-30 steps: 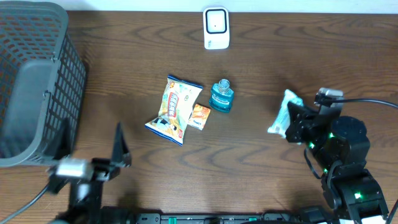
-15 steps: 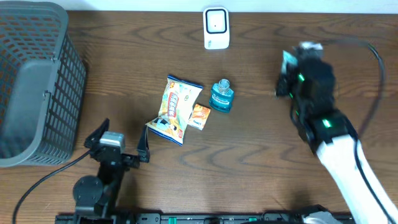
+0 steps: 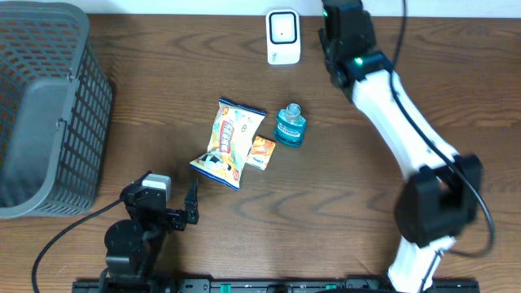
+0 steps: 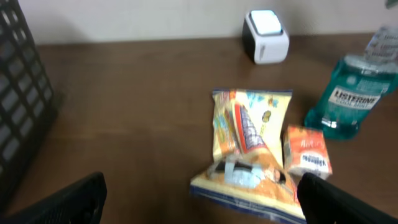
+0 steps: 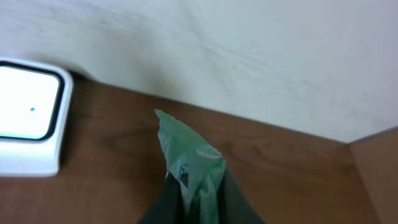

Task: Scan the item barcode
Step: 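Hold the wipe pack in front of the scanner with the right gripper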

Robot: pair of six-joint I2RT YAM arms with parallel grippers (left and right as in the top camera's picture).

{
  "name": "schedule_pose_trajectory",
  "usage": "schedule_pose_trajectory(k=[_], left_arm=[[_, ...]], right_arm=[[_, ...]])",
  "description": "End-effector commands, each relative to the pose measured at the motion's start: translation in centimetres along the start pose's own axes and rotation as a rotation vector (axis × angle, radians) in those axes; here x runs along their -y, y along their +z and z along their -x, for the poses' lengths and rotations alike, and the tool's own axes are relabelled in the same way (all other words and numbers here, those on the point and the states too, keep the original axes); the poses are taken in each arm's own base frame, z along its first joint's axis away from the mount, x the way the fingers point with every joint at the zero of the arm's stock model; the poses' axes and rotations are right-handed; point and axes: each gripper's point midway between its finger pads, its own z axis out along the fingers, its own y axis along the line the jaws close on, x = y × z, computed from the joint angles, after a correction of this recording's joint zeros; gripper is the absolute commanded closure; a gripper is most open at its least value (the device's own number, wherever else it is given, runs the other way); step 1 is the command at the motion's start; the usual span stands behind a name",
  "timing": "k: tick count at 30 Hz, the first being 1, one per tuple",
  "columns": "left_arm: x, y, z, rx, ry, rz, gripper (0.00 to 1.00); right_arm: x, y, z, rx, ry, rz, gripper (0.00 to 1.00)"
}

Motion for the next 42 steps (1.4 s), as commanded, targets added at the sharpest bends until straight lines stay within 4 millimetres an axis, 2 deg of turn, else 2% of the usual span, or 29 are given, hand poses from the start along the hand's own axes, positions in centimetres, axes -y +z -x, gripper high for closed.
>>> schedule_pose_trajectory(k=[1,5,9,15,20,24,30,34,39,42], left_arm=[[0.1,0.0,-1.2,-0.046,-0.009,-0.008,0.02],[0.1,-0.3,-3.7,-0.147,-0.022,-0.007,0.02],[0.2,-0.9,-6.6,-0.27,-0.039,-0.006,0.02],[0.3,-2.2,-10.2,-0.426,-0.06,-0.004,0.02],[0.3,-2.5,-10.9,-0.457,-0.064,-0.003,0.02],[0.3,-2.6,-10.9,-0.458,-0.064,-0.003,0.02],[0.4,-2.6,-10.9,-0.458,-0.065,-0.004,0.02],[0.3,-2.6,-10.9,-0.458,-0.064,-0.003,0.02],[0.3,-2.5,-10.9,-0.457,-0.064,-0.003,0.02],[0.3,-2.6,-10.9,-0.458,-0.064,-0.003,0.02]], right_arm=[[-0.4,0.3,3.4,0.062,-0.048,-0.05,0.99],[-2.4,1.6,5.6,0.112,-0.106,-0.131,0.99],[-5.6,3.1,6.9,0.177,-0.189,-0.192,0.99],[-10.1,4.9,6.6,0.235,-0.237,-0.249,0.99],[-14.1,5.0,6.4,0.306,-0.299,-0.253,0.99],[-15.3,5.4,6.0,0.327,-0.296,-0.241,0.99],[-15.5,6.0,5.8,0.332,-0.323,-0.227,0.99],[-14.8,6.0,6.6,0.367,-0.291,-0.235,0.99],[-16.2,5.9,7.4,0.43,-0.285,-0.152,0.99],[-16.1,6.0,7.4,0.433,-0.266,-0.15,0.99]])
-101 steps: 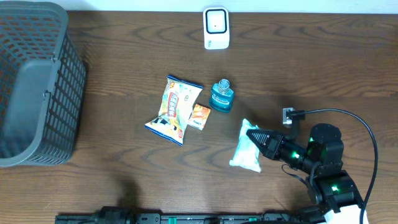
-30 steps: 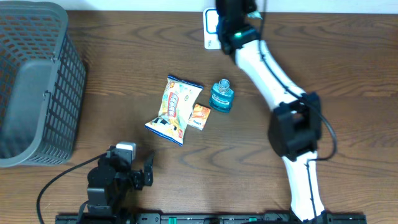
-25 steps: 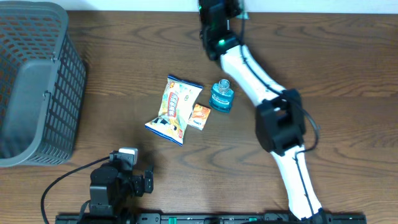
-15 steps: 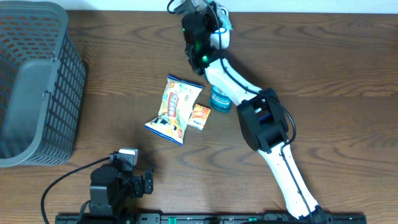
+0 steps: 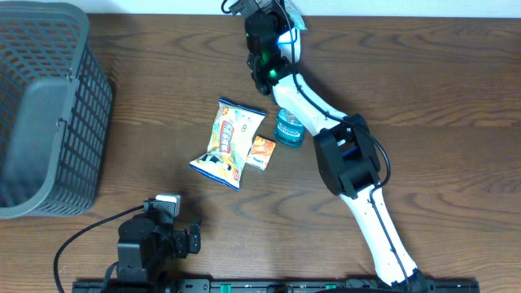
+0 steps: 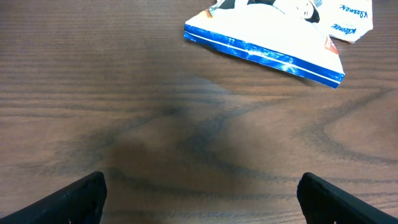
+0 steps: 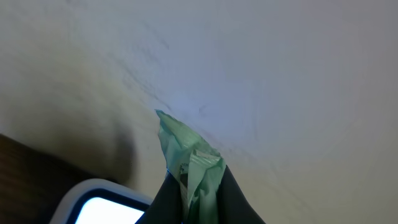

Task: Scan the item barcode
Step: 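Hold the wipe pack in front of the scanner with the right gripper, then carry the wipe pack to the right table edge and release it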

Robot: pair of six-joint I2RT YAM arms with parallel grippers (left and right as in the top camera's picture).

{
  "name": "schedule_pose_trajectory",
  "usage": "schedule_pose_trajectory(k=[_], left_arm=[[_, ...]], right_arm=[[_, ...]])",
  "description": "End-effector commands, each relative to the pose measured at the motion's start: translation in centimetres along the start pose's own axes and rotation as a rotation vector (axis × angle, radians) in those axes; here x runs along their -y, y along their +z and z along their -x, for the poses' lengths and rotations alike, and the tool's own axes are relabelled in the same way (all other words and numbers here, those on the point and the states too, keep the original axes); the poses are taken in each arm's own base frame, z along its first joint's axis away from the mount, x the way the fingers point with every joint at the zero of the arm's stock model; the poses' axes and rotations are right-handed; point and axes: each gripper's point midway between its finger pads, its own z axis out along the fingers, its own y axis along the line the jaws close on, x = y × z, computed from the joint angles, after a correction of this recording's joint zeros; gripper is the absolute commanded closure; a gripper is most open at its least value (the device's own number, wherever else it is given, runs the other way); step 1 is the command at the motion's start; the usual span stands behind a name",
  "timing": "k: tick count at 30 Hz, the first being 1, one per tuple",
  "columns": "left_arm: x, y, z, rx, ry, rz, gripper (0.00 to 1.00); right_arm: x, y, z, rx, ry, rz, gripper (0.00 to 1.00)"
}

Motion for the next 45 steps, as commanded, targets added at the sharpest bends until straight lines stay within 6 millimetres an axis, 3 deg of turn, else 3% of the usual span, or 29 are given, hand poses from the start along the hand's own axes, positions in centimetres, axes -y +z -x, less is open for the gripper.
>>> schedule_pose_trajectory(k=[1,5,8,10,15,18,20,22,25,29,33,36,40,45], left_arm=[[0.1,0.0,-0.5,-0.021,-0.006,-0.006,0.02],[0.1,0.0,-0.5,-0.021,-0.006,-0.006,0.02],[0.1,0.0,-0.5,-0.021,-0.006,-0.006,0.02],[0.1,0.0,-0.5,-0.021,-0.006,-0.006,0.02],[0.1,0.0,-0.5,-0.021,-0.006,-0.006,0.02],[0.1,0.0,-0.5,-0.021,-0.006,-0.006,0.02],[0.1,0.0,-0.5,-0.021,-0.006,-0.006,0.02],[0.1,0.0,-0.5,-0.021,-0.006,-0.006,0.02],[0.1,0.0,-0.5,-0.021,-0.006,-0.006,0.02],[0.1,0.0,-0.5,-0.021,-0.006,-0.006,0.02],[0.1,0.0,-0.5,-0.021,-0.006,-0.006,0.02],[0.1,0.0,-0.5,-0.021,-0.006,-0.006,0.02],[0.1,0.0,-0.5,-0.021,-0.006,-0.006,0.02],[0.1,0.0,-0.5,-0.021,-0.006,-0.006,0.02]], right_arm=[[0.5,0.3,1.1,0.041,0.045,0.005,0.99],[0.6,0.6,0.2,0.018,0.062,-0.014,0.99],[3.8,0.3,0.9,-0.001,0.205,-0.129,0.99],[6.4,-0.1,2.5,0.009,0.244,-0.176,0.99],[16.8,-2.1,6.0,-0.019,0.341,-0.285,0.99],[23.7,-3.7,5.3,-0.112,0.338,-0.356,0.99],[28.8,-4.9,3.4,-0.206,0.34,-0.439,0.99],[34.3,-6.3,-0.2,-0.333,0.35,-0.558,0.99],[39.8,-8.0,-6.2,-0.517,0.315,-0.681,0.99],[43.3,-10.0,-16.4,-0.743,0.362,-0.76,0.99],[42.6,-12.2,-29.2,-1.032,0.602,-0.707,0.99],[41.7,-13.6,-37.2,-1.241,0.721,-0.62,0.99],[41.7,-16.2,-44.0,-1.407,0.792,-0.607,0.99],[41.2,-20.3,-50.8,-1.559,0.836,-0.644,0.99]])
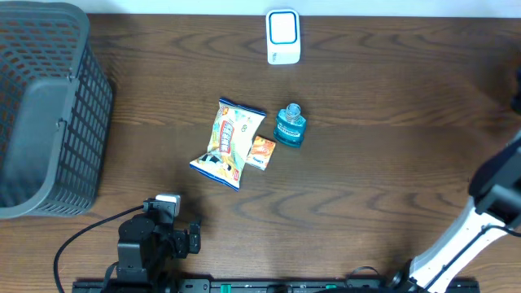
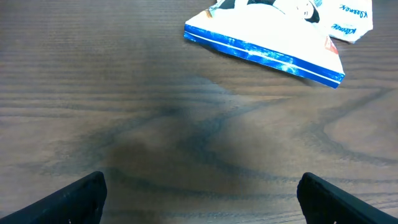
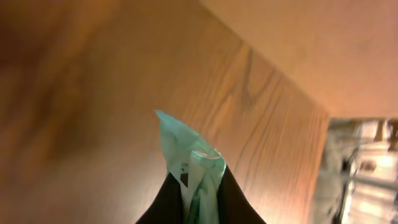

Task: Scan the item barcode

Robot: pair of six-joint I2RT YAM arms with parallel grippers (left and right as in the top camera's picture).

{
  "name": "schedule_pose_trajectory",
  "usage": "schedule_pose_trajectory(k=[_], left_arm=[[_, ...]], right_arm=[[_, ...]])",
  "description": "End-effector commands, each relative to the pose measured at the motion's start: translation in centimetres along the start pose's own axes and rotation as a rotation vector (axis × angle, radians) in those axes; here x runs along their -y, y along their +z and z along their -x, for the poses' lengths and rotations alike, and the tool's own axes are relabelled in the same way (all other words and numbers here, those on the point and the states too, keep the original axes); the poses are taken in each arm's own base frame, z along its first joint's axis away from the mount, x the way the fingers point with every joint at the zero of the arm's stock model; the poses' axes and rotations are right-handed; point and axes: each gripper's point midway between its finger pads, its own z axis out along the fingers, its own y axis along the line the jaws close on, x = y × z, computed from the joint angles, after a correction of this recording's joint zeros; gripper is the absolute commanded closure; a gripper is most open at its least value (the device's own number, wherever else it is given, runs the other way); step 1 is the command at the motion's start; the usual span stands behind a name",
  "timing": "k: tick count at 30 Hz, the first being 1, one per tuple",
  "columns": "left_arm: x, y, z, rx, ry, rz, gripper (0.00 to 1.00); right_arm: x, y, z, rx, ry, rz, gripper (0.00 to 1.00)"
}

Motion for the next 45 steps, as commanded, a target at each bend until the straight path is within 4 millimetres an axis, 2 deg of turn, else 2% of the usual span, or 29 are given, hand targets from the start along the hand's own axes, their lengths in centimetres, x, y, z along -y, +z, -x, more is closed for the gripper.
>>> schedule_pose_trajectory(k=[1,3,4,5,6,7,10,12,15,17,19,22,25,28,31,34,36,37,38,39,40,45], left_arm=[[0.1,0.0,-0.6,-0.021,-0.006,-0.006,0.02],[0.1,0.0,-0.6,-0.021,-0.006,-0.006,0.02],[0.1,0.0,-0.6,-0.021,-0.006,-0.006,0.02],[0.1,0.0,-0.6,-0.021,-0.006,-0.006,0.02],[0.1,0.0,-0.6,-0.021,-0.006,-0.006,0.02],[0.1,0.0,-0.6,-0.021,-0.006,-0.006,0.02],[0.1,0.0,-0.6,-0.021,-0.006,-0.006,0.02],[0.1,0.0,-0.6,-0.021,-0.006,-0.006,0.02],[0.1,0.0,-0.6,-0.021,-0.006,-0.006,0.02],[0.1,0.0,-0.6,-0.021,-0.006,-0.006,0.02],[0.1,0.0,-0.6,-0.021,-0.006,-0.006,0.02],[0.1,0.0,-0.6,-0.021,-0.006,-0.006,0.02],[0.1,0.0,-0.6,-0.021,-0.006,-0.006,0.02],[0.1,0.0,-0.6,-0.021,-0.006,-0.006,0.02],[0.1,0.0,-0.6,-0.021,-0.006,-0.006,0.02],[0.1,0.0,-0.6,-0.021,-0.006,-0.006,0.02],[0.1,0.0,-0.6,-0.021,-0.006,-0.006,0.02],[0.1,0.0,-0.6,-0.021,-0.006,-0.006,0.02],[0.1,0.0,-0.6,-0.021,-0.006,-0.006,0.02],[0.1,0.0,-0.6,-0.021,-0.006,-0.006,0.02],[0.1,0.0,-0.6,-0.021,-0.006,-0.006,0.02],[0.1,0.0,-0.6,-0.021,-0.006,-0.006,0.02]], right_arm=[[0.7,2.6,-2.0,-0.093,0.074,0.035,0.99],[0.8,4.1,-3.1,-0.145,0.089,0.061,0.99],[0.9,4.5,-3.4,-0.166,0.097,0.078,0.87],[0.8,4.6,-3.5,-0.181,0.109,0.103,0.38],[0.6,4.3,-3.3,-0.189,0.12,0.137,0.06],[0.3,3.8,-3.0,-0.191,0.123,0.175,0.01],[0.0,0.5,-1.2,-0.166,0.153,0.296,0.01],[-0.7,-2.7,-0.1,-0.147,0.17,0.406,0.01],[-1.7,-8.7,0.5,-0.139,0.173,0.612,0.01],[-2.5,-13.2,0.0,-0.146,0.15,0.767,0.01],[-3.3,-17.5,-1.3,-0.153,0.104,0.9,0.01],[-5.0,-24.0,-4.4,-0.129,-0.096,1.08,0.01],[-7.0,-29.6,-9.5,-0.131,-0.34,1.2,0.01],[-9.1,-33.3,-14.1,-0.195,-0.435,1.234,0.01],[-10.8,-36.2,-18.2,-0.26,-0.486,1.246,0.01],[-11.9,-38.4,-21.5,-0.226,-0.594,1.247,0.01],[-12.6,-39.1,-23.1,-0.183,-0.636,1.208,0.27],[-12.9,-39.5,-24.3,-0.194,-0.631,1.182,0.28],[-13.0,-39.6,-25.3,-0.215,-0.62,1.16,0.25],[-13.2,-39.9,-26.7,-0.254,-0.6,1.13,0.19],[-13.5,-40.3,-28.6,-0.29,-0.593,1.11,0.17],[-15.9,-40.0,-31.8,-0.247,-0.546,0.993,0.22]])
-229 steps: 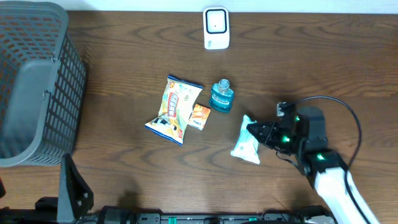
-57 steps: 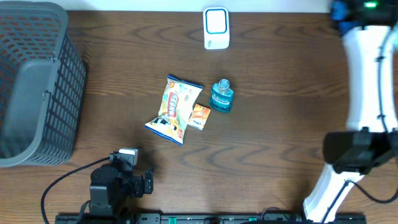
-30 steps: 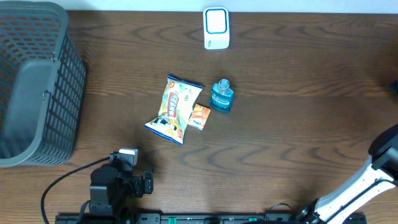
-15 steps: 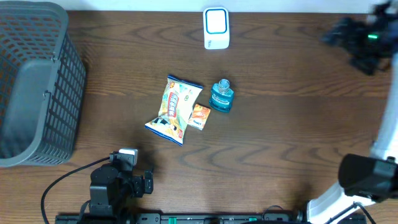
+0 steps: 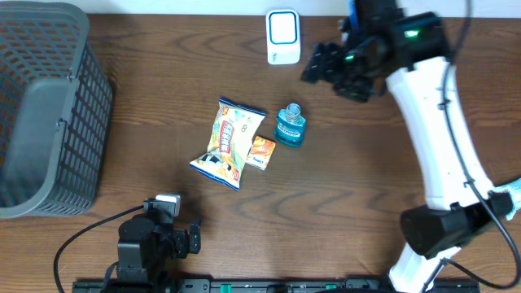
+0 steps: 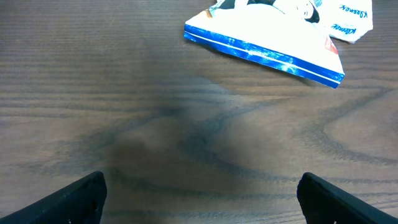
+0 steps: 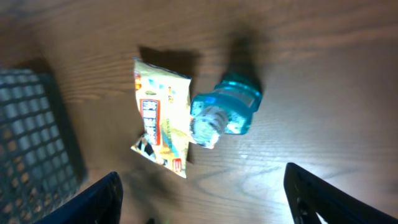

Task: Scan the item barcode

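Observation:
The white scanner (image 5: 283, 37) stands at the back edge of the table. To its right my right gripper (image 5: 321, 63) hovers open and empty (image 7: 205, 199), looking down on a blue mouthwash bottle (image 7: 227, 115) and a yellow chips bag (image 7: 163, 124). In the overhead view the bottle (image 5: 289, 126), the bag (image 5: 230, 142) and a small orange packet (image 5: 262, 152) lie mid-table. My left gripper (image 5: 191, 234) rests low at the front edge, open (image 6: 202, 199), facing the bag's blue bottom seam (image 6: 267, 53). No green packet shows in any view.
A grey mesh basket (image 5: 45, 106) fills the left end of the table and shows at the left of the right wrist view (image 7: 31, 137). A corner of a tissue packet (image 6: 356, 15) peeks in at the top right of the left wrist view.
My right gripper was shut on a green packet off past the table's right edge. Now it is open and empty over the table, beside the scanner. The left arm has not moved.
First my right gripper held a green packet just right of the scanner while the left gripper looked toward the items. Then the packet was at the scanner and the left arm lay low at the front edge. Then the packet was off to the right; now the gripper is empty.

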Robot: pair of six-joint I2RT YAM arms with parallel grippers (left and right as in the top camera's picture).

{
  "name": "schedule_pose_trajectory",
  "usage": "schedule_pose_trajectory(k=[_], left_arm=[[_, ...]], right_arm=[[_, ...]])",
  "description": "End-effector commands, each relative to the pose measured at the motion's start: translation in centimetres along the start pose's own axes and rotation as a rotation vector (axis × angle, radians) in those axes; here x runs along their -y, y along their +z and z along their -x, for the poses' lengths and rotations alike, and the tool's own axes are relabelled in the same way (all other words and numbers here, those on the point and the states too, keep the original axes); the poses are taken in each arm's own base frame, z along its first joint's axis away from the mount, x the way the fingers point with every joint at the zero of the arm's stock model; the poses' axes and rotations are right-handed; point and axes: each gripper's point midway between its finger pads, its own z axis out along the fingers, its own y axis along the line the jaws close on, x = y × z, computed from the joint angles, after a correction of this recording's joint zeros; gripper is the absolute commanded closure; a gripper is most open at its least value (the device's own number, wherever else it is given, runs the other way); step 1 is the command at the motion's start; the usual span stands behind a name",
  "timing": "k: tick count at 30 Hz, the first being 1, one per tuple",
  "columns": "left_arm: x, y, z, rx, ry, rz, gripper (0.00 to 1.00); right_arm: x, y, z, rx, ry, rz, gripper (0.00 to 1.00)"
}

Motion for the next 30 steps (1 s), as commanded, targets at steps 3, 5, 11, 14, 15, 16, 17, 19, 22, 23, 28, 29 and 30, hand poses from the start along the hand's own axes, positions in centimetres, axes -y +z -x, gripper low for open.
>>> schedule_pose_trajectory(k=[3,5,11,14,15,16,17,19,22,23,28,29,30], left_arm=[[0.1,0.0,-0.6,-0.021,-0.006,-0.006,0.02],[0.1,0.0,-0.6,-0.021,-0.006,-0.006,0.02],[0.1,0.0,-0.6,-0.021,-0.006,-0.006,0.02],[0.1,0.0,-0.6,-0.021,-0.006,-0.006,0.02],[0.1,0.0,-0.6,-0.021,-0.006,-0.006,0.02],[0.1,0.0,-0.6,-0.021,-0.006,-0.006,0.02],[0.1,0.0,-0.6,-0.021,-0.006,-0.006,0.02],[0.1,0.0,-0.6,-0.021,-0.006,-0.006,0.02],[0.1,0.0,-0.6,-0.021,-0.006,-0.006,0.02],[0.1,0.0,-0.6,-0.021,-0.006,-0.006,0.02],[0.1,0.0,-0.6,-0.021,-0.006,-0.006,0.02],[0.1,0.0,-0.6,-0.021,-0.006,-0.006,0.02],[0.1,0.0,-0.6,-0.021,-0.006,-0.006,0.02]], right_arm=[[0.0,4.9,-0.8,0.012,0.11,-0.167,0.22],[-0.1,6.3,-1.3,-0.012,0.104,-0.189,0.22],[0.6,9.0,-1.7,-0.041,0.091,-0.261,0.27],[0.6,9.1,-1.8,-0.03,0.084,-0.274,0.28],[0.6,9.1,-1.9,-0.033,0.083,-0.275,0.3],[0.6,9.1,-1.9,-0.035,0.082,-0.277,0.32],[0.7,9.2,-2.0,-0.04,0.083,-0.282,0.33],[1.1,9.3,-2.3,-0.055,0.085,-0.298,0.35],[1.5,9.6,-2.7,-0.075,0.087,-0.317,0.39],[1.6,9.8,-2.7,-0.08,0.088,-0.323,0.41],[1.1,10.7,-3.6,-0.139,0.063,-0.295,0.45],[1.1,10.8,-3.7,-0.143,0.062,-0.295,0.45],[1.1,10.9,-3.7,-0.145,0.061,-0.298,0.45]])
